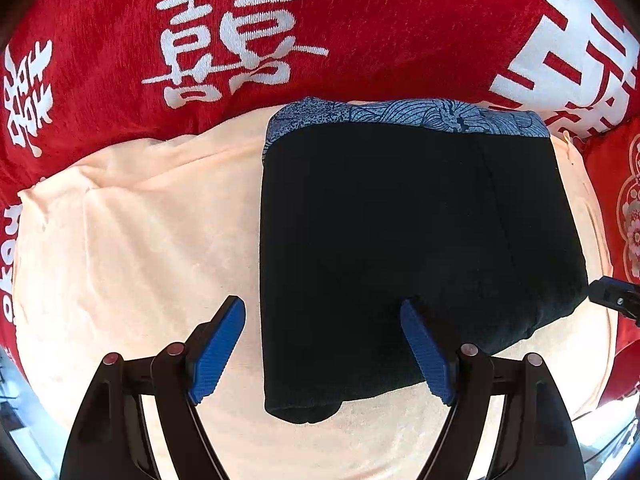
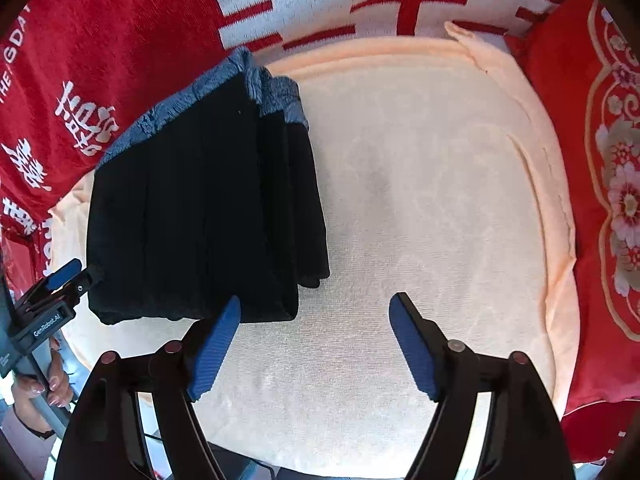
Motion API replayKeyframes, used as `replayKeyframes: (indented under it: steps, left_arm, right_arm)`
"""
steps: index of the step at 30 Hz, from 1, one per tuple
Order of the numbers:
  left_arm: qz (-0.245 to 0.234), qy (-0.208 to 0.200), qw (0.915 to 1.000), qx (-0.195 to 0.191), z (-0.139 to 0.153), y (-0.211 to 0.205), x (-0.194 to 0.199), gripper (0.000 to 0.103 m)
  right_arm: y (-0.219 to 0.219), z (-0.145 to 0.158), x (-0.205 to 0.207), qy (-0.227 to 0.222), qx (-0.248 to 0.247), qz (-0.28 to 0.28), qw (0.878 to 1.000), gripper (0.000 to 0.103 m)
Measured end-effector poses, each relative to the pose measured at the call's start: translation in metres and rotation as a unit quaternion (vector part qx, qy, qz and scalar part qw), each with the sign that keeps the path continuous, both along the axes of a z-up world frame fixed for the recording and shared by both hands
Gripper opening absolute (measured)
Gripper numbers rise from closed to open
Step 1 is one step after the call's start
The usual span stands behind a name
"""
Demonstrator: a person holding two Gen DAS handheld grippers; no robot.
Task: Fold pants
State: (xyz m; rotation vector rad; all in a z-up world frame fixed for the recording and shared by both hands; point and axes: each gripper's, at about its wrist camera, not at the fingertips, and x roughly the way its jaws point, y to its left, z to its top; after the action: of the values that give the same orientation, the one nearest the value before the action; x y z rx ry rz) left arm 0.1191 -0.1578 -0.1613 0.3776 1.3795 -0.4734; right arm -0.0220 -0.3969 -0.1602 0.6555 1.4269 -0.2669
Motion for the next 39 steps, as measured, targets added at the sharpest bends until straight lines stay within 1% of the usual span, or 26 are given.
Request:
replayKeyframes:
  steps: [6,13,16,17,18,20,21,22,28,39]
  left_arm:
    - [-0.001,0.004,1.0000,0.002,-0.003,-0.001,0.003,0.081]
    - [-0.009,0.003,0.9999,0.002,-0.004,-0.007,0.006,0.081]
    - [-0.009,0.010,0.9996,-0.027,-0.002,-0.006,0.008,0.081]
    - [-0.010,0.009,0.9995,-0.029,-0.002,-0.006,0.009,0.081]
    - [-0.015,0.005,0.9997,-0.021,-0.002,-0.008,0.009,0.081]
    - [-0.026,-0.004,0.9996,0.011,-0.004,-0.014,0.009,0.081]
    - [-0.030,0.000,0.9992,0.027,-0.007,-0.018,0.009,0.081]
    - [-0.030,0.002,0.9990,0.034,-0.008,-0.020,0.010,0.081]
    - [-0.019,0.001,0.9987,0.046,-0.007,-0.024,0.010,0.081]
    - [-0.022,0.003,0.9986,0.047,-0.009,-0.026,0.012,0.081]
  right_arm:
    - [-0.003,0.015,0.002,-0.030,-0.003,-0.005,1.000,0.082]
    - [-0.001,0.014,0.008,-0.035,-0.002,0.002,0.999,0.082]
    - [-0.002,0.013,0.007,-0.038,-0.002,0.007,0.999,0.082]
    - [-0.002,0.013,0.008,-0.040,-0.002,0.009,0.999,0.082]
    - [-0.002,0.012,0.008,-0.042,-0.002,0.010,0.999,0.082]
    - [-0.002,0.011,0.009,-0.042,-0.001,0.011,0.999,0.085]
    - [-0.003,0.010,0.009,-0.041,0.002,0.010,0.999,0.086]
    - [-0.003,0.009,0.009,-0.040,0.006,0.008,0.999,0.086]
    - [-0.003,0.005,0.009,-0.036,0.016,0.002,0.999,0.086]
    - [-0.006,0.004,0.010,-0.035,0.018,-0.001,0.999,0.086]
